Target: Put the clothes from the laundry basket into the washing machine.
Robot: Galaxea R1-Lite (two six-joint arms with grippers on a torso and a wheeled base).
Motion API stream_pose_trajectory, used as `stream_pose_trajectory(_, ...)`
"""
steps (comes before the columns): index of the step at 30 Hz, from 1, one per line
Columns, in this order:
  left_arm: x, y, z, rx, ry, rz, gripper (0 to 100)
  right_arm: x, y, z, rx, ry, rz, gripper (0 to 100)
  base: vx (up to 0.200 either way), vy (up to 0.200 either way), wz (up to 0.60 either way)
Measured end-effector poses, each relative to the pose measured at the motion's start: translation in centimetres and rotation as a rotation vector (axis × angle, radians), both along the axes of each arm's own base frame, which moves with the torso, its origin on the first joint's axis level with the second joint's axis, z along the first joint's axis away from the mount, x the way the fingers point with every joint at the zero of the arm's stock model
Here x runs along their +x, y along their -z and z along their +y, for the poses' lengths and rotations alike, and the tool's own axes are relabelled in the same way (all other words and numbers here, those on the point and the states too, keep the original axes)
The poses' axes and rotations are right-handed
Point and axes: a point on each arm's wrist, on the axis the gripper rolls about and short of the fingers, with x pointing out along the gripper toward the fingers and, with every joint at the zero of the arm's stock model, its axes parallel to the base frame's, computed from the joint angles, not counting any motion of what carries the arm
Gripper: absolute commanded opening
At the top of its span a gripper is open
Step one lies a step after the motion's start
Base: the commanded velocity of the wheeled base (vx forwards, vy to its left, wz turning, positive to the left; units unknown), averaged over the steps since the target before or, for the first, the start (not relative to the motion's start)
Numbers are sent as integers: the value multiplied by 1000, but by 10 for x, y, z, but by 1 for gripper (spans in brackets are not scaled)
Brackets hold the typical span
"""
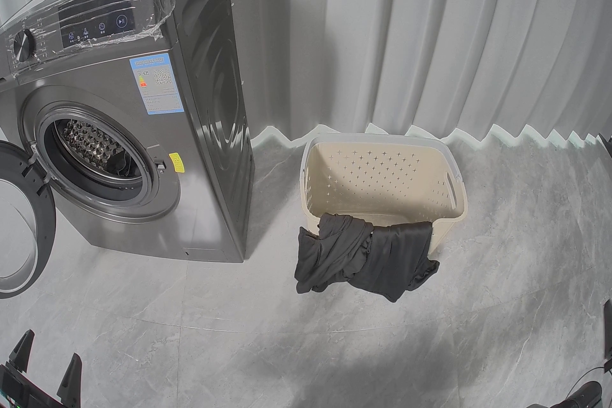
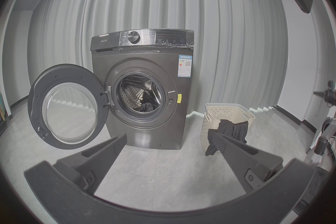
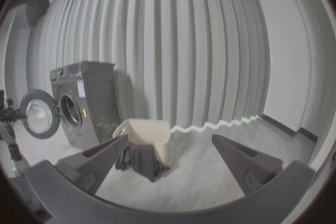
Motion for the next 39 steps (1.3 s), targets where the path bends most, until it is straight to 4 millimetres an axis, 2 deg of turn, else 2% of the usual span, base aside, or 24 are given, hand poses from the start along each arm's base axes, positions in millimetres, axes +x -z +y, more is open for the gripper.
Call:
stream_pose_trajectory(5, 0, 0, 0, 0, 0, 0, 100, 1, -36, 1, -3, -57, -7, 100, 80, 0, 0)
stream_pose_trajectory(12, 0, 0, 0, 0, 0, 0, 100, 34, -46, 4, 27, -201, 192, 100, 0, -29, 0)
stream_pose_trajectory(23, 0, 0, 0, 0, -1, 0, 100, 99, -37, 9, 68, -317, 557, 100, 0, -200, 0)
stream_pose_trajectory(28, 0, 0, 0, 1, -1, 0, 100, 128, -31, 15, 63, -362, 642, 100, 0, 0, 0)
stream_pose_trajectory(33, 0, 0, 0, 4, -1, 1, 100, 158, -22, 27, 51, -425, 696, 100, 0, 0, 0)
stream_pose_trajectory(39, 0, 0, 0, 6, -1, 0, 100, 180, -6, 52, 70, -524, 811, 100, 0, 0, 0)
